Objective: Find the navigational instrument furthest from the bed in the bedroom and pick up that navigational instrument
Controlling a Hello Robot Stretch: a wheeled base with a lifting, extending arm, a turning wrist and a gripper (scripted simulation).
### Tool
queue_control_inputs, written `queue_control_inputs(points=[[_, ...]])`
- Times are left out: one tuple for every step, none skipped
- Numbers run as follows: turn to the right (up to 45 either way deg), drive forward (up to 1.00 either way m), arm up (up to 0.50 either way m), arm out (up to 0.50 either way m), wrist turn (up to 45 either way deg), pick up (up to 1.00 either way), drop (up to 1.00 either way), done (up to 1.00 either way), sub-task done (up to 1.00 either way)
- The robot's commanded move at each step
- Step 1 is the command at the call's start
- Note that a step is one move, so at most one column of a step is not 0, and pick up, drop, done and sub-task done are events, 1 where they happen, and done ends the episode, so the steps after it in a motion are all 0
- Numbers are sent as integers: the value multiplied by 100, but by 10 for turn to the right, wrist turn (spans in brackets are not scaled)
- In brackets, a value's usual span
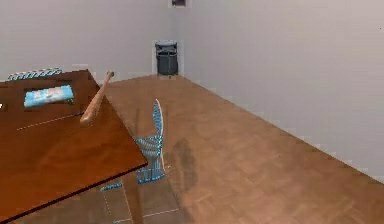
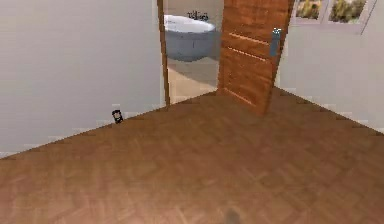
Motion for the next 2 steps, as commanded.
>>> queue_control_inputs(points=[[450, 0, 0, 0, 0, 0, 0, 0, 0], [450, 0, 0, 0, 0, 0, 0, 0, 0]])
